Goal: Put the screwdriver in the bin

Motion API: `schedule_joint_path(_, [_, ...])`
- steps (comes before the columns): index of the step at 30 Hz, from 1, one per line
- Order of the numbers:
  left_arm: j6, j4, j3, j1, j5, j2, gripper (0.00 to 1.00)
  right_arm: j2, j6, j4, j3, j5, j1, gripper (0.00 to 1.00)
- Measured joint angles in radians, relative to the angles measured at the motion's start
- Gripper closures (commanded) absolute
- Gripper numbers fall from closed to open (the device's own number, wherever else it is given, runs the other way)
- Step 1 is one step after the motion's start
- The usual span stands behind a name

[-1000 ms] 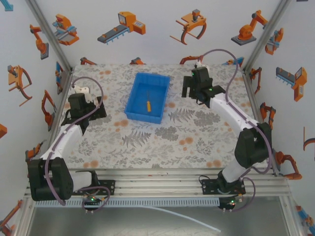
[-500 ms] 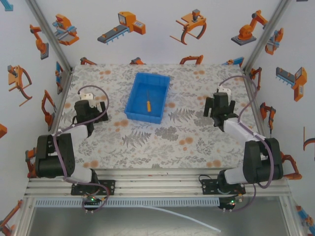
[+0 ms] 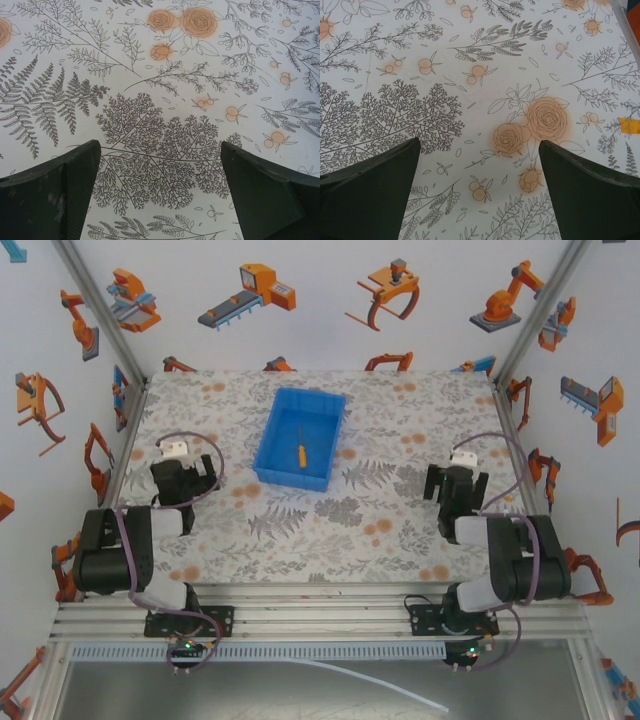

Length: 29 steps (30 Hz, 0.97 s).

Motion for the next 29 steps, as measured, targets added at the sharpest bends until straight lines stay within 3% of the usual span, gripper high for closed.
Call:
schedule_joint_path(3, [0.0, 0.005, -0.003, -0.006, -0.006, 0.011, 0.03, 0.017, -0.002, 0.057, 0.0, -0.034, -0.014, 0.07])
schedule_joint_path(4, [0.0, 0.01, -0.003, -0.006, -0.006, 0.012, 0.03, 0.027, -0.002, 0.087, 0.0, -0.052, -0.021, 0.02])
schedule_joint_path(6, [0.0, 0.018, -0.004, -0.006, -0.008, 0.012, 0.03, 0.056, -0.003, 0.135, 0.001, -0.077, -0.032, 0.01])
schedule_joint_path(29, [0.003, 0.024, -0.003, -0.012, -0.014, 0.013, 0.03, 0.075, -0.003, 0.176, 0.001, -0.144, -0.052, 0.01])
